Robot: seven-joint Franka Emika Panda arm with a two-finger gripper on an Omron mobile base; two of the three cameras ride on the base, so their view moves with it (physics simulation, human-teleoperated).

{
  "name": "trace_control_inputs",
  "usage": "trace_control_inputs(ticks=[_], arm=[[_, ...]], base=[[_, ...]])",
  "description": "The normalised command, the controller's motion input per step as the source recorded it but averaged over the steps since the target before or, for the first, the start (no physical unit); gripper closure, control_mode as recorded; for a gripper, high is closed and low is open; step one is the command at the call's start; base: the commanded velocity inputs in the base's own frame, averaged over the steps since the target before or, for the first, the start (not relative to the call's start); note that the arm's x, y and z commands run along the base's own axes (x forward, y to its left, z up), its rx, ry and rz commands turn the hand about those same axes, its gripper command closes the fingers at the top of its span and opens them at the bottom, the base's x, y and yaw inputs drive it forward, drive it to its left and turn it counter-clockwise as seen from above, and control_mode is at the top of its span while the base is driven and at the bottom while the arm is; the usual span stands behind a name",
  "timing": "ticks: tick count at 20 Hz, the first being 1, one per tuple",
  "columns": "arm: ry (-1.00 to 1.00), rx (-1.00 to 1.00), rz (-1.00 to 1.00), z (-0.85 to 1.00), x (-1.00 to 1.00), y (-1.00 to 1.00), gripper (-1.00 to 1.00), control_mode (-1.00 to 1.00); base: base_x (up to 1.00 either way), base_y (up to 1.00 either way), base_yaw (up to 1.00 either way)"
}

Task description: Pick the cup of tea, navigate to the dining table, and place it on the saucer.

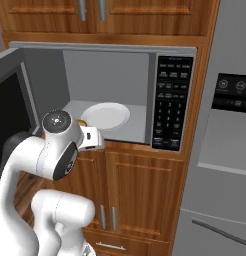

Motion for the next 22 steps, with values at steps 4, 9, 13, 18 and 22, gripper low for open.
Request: trace_control_inputs(ticks=[4, 9, 13, 18, 22], arm=[[0.00, 0.00, 0.00, -0.01, -0.09, 0.00, 1.00, -1.00], [0.00, 0.00, 0.00, 0.00, 0.00, 0.00, 1.00, 1.00], [0.00, 0.00, 0.00, 0.00, 0.00, 0.00, 1.00, 1.00], [0.00, 0.00, 0.00, 0.00, 0.00, 0.00, 1.00, 1.00], [0.00, 0.00, 0.00, 0.00, 0.00, 0.00, 1.00, 1.00]], base=[[0.00, 0.00, 0.00], [-0.87, -0.12, -0.02], [-0.80, -0.29, -0.14], [-0.20, -0.15, -0.60], [0.01, 0.08, -0.85]])
